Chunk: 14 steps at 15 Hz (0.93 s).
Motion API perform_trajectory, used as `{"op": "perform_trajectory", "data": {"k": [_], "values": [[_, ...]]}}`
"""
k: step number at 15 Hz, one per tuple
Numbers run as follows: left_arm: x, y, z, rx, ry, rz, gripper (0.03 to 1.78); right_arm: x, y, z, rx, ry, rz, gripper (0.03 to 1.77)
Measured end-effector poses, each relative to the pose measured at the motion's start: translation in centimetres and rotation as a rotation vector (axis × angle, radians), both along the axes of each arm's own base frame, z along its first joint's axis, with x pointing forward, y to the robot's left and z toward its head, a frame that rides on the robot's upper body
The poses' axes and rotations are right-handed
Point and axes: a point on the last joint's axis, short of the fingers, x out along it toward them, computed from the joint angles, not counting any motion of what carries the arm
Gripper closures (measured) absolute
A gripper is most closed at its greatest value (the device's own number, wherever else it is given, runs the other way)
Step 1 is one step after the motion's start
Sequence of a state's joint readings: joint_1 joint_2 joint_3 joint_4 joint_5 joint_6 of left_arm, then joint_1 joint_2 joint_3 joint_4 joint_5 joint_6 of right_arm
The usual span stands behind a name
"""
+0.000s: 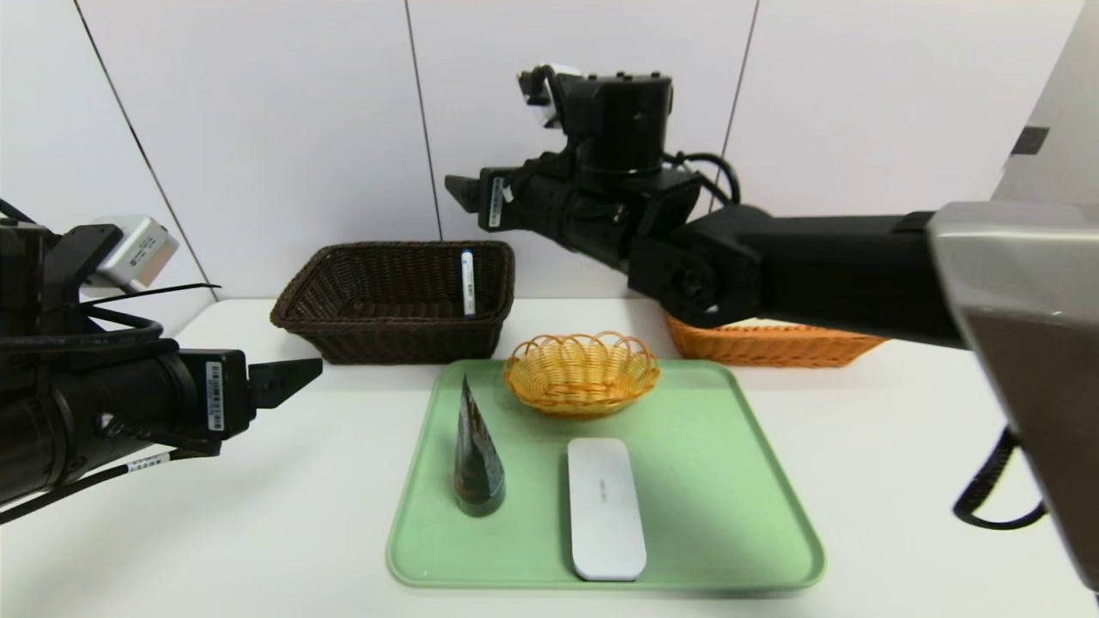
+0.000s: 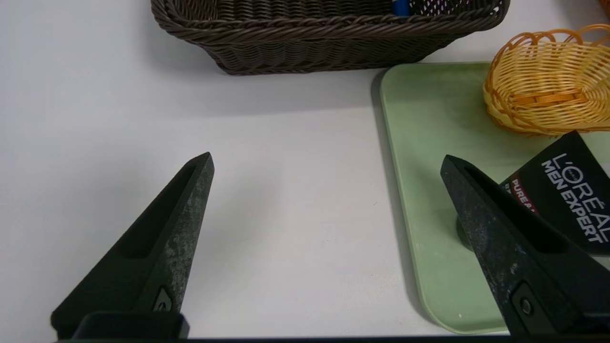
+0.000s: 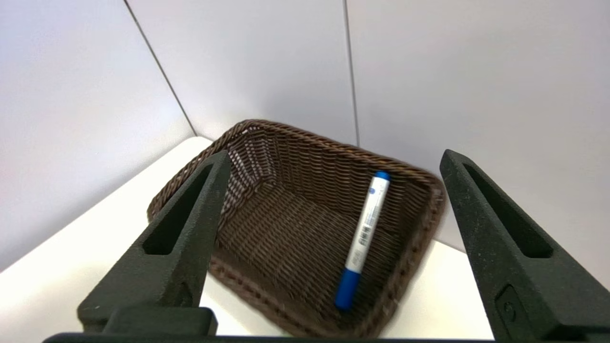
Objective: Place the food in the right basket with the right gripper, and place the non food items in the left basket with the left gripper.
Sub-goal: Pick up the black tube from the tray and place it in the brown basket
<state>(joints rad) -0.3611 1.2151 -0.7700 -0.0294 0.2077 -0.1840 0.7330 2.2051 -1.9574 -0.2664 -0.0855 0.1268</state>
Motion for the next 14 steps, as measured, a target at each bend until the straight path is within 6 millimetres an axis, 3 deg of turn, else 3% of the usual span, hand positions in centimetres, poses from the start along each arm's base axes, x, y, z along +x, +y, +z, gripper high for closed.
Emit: {"op": "perform_trajectory", "data": {"k": [4, 9, 14], "values": [[-0.9, 0.0, -0.1, 0.015, 0.048, -0.016, 0.12, -3.4, -5.7, 4.8, -0.138, 0.131, -0.079, 0.20], [-1.4, -0.3, 1.2, -0.004, 0.001, -0.046, 0.12, -7.4, -14.6, 6.9, -0.340, 0.396, -0.235, 0.15], [-1.5, -1.3, 2.2, -0.016, -0.025, -0.106, 0.12, -10.9, -21.1, 8.7, -0.397, 0.497, -0.337, 0.12]]}}
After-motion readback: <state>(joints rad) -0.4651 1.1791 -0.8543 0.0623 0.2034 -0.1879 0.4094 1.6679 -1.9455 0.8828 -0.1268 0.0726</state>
